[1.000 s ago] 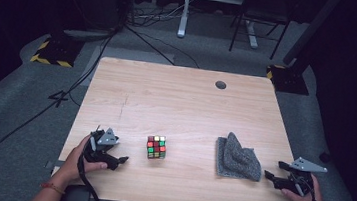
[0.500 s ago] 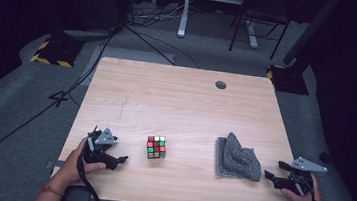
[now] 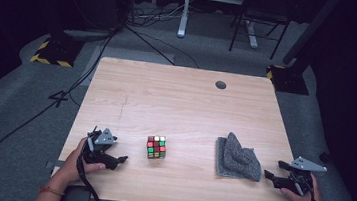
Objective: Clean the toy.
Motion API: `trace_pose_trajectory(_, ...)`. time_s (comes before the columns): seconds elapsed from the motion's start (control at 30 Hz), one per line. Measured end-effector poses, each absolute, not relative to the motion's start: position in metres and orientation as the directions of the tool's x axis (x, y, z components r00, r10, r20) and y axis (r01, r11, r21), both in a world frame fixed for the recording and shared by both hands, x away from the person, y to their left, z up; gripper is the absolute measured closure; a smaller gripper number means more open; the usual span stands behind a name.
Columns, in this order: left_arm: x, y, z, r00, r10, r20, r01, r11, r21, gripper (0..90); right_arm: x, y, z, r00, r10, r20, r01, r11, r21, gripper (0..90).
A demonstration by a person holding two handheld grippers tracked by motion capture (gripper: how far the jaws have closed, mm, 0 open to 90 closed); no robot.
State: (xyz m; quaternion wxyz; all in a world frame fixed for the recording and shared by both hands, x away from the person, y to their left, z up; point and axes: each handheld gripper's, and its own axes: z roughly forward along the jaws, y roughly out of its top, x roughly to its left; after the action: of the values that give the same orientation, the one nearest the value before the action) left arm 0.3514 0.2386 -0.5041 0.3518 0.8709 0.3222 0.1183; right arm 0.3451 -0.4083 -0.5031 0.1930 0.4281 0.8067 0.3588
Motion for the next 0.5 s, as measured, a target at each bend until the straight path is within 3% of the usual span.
trace_pose_trajectory(0.5, 0.3513, 0.2387, -0.5041, 0.76, 0.65, -0.019, 0.481, -0.542, 0.689, 15.0, 0.3452, -0.4084, -0.5031, -0.56, 0.829, 0.001, 0.553, 0.373, 0.745, 23.2)
